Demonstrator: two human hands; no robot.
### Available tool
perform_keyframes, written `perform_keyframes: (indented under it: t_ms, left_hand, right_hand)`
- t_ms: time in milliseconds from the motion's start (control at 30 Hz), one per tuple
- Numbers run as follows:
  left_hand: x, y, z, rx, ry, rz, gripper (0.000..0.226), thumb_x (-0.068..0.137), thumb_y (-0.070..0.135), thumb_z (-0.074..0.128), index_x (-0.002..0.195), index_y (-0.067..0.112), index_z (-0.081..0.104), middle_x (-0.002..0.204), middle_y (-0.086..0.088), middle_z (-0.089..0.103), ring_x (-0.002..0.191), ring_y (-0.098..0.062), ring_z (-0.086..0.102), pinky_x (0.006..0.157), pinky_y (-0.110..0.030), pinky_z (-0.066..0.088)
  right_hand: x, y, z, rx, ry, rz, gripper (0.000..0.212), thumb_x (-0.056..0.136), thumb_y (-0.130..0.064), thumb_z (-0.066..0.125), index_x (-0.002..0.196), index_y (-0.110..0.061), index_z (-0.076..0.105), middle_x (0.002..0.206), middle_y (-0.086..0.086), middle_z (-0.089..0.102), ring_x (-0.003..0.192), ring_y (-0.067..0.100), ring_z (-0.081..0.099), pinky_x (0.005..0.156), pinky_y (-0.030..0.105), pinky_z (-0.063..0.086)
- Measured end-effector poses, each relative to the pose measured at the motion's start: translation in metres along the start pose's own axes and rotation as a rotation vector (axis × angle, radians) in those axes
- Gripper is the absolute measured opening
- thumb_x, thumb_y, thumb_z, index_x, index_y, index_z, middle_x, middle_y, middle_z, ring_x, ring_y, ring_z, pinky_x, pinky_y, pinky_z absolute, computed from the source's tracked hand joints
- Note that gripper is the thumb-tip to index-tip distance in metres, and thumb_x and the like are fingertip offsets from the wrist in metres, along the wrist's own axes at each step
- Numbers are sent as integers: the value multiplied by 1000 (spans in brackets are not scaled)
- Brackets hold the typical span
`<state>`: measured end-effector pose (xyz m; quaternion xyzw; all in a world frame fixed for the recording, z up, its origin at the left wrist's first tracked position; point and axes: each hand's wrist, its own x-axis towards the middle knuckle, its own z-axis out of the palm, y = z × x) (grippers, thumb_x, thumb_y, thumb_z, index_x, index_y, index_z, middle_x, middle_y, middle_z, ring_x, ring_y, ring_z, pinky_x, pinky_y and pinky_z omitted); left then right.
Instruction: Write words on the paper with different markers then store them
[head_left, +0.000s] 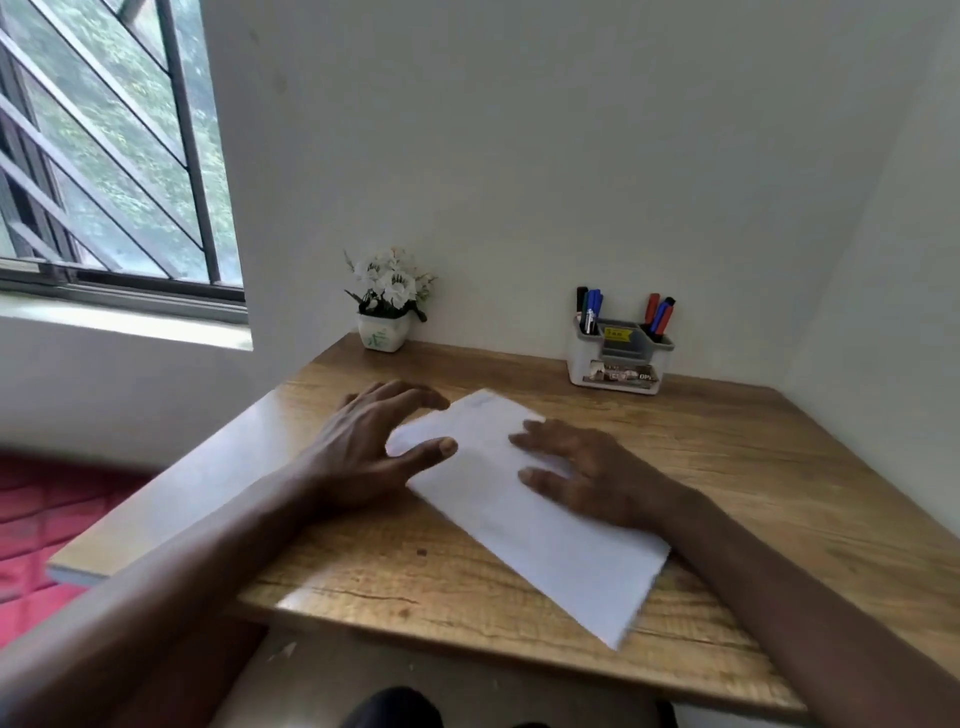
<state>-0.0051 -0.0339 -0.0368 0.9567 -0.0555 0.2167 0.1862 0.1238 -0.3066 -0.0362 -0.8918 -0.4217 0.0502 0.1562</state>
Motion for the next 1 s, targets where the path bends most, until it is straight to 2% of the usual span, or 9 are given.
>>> perform_keyframes:
  t_ms: [67, 133, 267, 367, 467, 533, 767, 900, 1000]
  left_hand:
    - [1, 3, 0, 0, -35, 22, 69, 87, 82, 40, 139, 39, 53, 145, 20, 50, 135, -1, 42, 112, -45, 35]
    - [3, 4, 1, 12, -125, 46, 75, 86, 85, 33, 146, 41, 45, 153, 21, 41, 141, 1, 34, 117, -44, 29]
    - [12, -2, 10, 105, -422, 42, 87, 81, 93, 12, 157, 50, 17, 167, 23, 10, 152, 5, 5, 127, -40, 6]
    - [12, -4, 10, 136, -466, 9, 88, 80, 94, 8, 158, 52, 7, 167, 24, -4, 154, 2, -4, 128, -43, 0]
    - [10, -1, 5, 160, -439, -7, 87, 85, 90, 17, 159, 46, 15, 169, 14, 2, 157, -8, 0, 127, -50, 5]
    - [13, 2, -1, 170, -469, -45, 85, 88, 87, 20, 160, 43, 13, 170, 8, 1, 157, -12, -5, 127, -51, 3]
    - [21, 13, -16, 150, -622, -110, 79, 94, 76, 27, 162, 40, 6, 171, 1, -5, 155, -15, -21, 126, -52, -6]
    - [25, 13, -16, 71, -577, -139, 78, 94, 75, 35, 161, 37, 21, 171, 1, 7, 157, -15, -11, 126, -53, -3]
    - [22, 13, -11, 20, -517, -175, 80, 93, 77, 36, 159, 33, 28, 169, 5, 15, 158, -14, 2, 127, -50, 0]
  right_hand:
    - [6, 1, 3, -87, 42, 159, 62, 99, -67, 35, 156, -42, 31, 168, -11, 21, 156, 13, 15, 125, 45, 11]
    - [6, -2, 4, -135, 93, 265, 65, 99, -69, 25, 157, -40, 29, 169, -8, 21, 155, 19, 15, 122, 48, 11]
    - [3, -8, 8, -277, 116, 310, 69, 94, -73, 20, 156, -42, 30, 160, -9, 29, 144, 20, 23, 115, 46, 20]
    - [-1, -15, 12, -286, 183, 334, 73, 90, -74, 19, 155, -42, 32, 156, -7, 32, 141, 20, 26, 113, 45, 23]
    - [-5, -18, 14, -225, 160, 398, 72, 91, -72, 24, 155, -41, 33, 161, 0, 29, 151, 26, 20, 119, 49, 20]
    - [-8, -26, 12, -187, 135, 454, 71, 93, -70, 27, 157, -39, 29, 167, 5, 21, 155, 30, 13, 123, 52, 15]
    - [-18, -52, -4, -92, 15, 584, 71, 97, -64, 35, 159, -31, 27, 170, 11, 15, 156, 36, 10, 124, 55, 15]
    - [-15, -56, -8, -57, 8, 594, 72, 95, -64, 40, 158, -30, 31, 169, 11, 19, 156, 36, 14, 123, 56, 16]
    - [-15, -52, -8, 3, 112, 634, 74, 88, -64, 50, 153, -29, 42, 164, 8, 32, 152, 33, 25, 120, 57, 20]
